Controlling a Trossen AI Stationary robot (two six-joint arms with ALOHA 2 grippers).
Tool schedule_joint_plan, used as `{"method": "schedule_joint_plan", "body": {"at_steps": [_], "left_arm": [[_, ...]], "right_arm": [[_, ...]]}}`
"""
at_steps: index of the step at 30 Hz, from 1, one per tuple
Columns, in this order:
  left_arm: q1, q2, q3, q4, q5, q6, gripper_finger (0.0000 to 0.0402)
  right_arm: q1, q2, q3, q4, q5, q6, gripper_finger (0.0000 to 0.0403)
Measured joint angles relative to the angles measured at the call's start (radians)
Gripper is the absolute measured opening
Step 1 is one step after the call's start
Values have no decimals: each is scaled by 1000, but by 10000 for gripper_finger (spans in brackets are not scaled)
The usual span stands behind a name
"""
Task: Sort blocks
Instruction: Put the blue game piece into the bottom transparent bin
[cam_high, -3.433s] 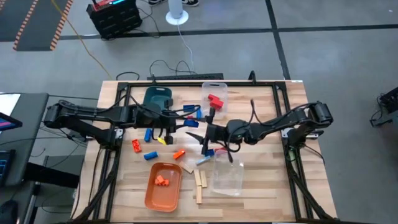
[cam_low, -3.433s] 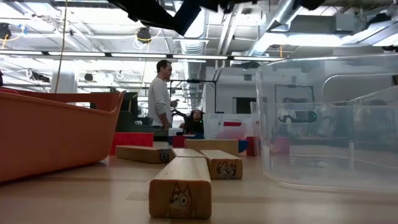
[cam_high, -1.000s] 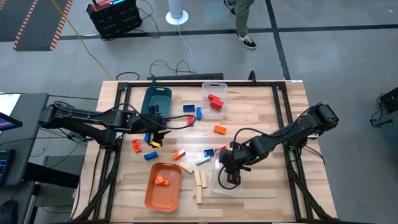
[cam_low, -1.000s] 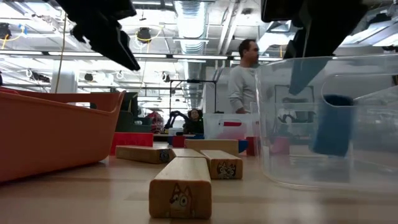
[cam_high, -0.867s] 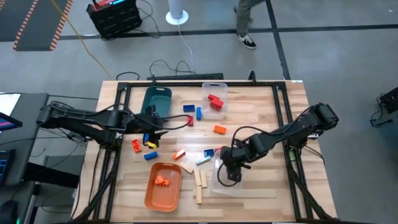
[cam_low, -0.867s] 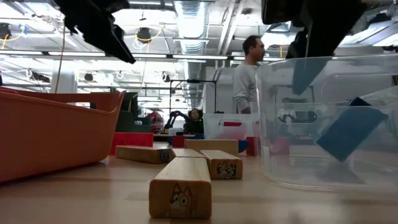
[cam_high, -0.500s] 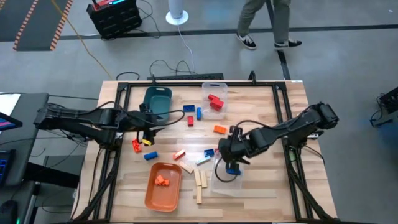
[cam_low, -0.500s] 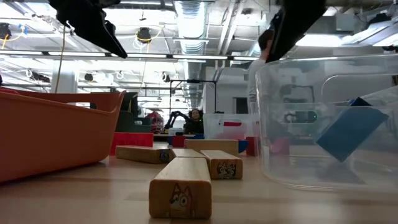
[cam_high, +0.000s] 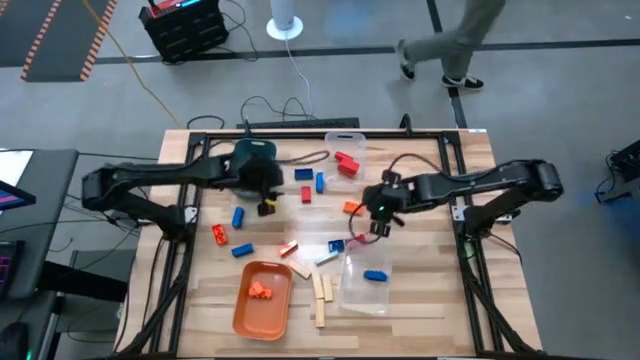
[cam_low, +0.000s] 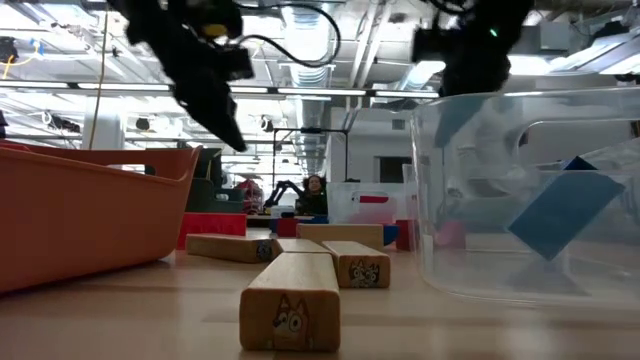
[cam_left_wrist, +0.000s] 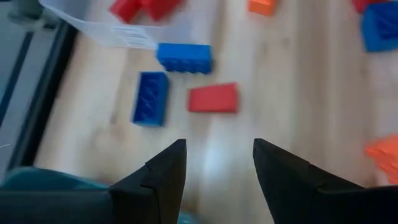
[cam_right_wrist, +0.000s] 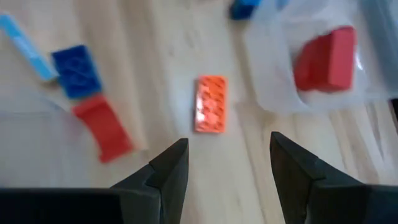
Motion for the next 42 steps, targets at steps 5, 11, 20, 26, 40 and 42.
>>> {"method": "schedule_joint_plan", "body": {"at_steps": [5,11,20,26,40,42], "left_arm": [[71,163,145,-25,25,59,179],[130,415,390,-150,59,100,179],[185,694,681,-374,104,123,191],[190,774,717,-393,98,167,248],[179,798,714,-374,-5,162,293],[175,798,710,-379,-6,164,286]], "right_arm": [[-84,-124,-176,203,0,-17,198],[-115,-173,-291,421,0,-63,198],[-106,-198,-298,457,-1,-88,196],[-106,-292,-298,450,-1,-23,196],[-18,-326,-299,462,48,2,196],[-18,-326,-299,466,49,-1,196]]}}
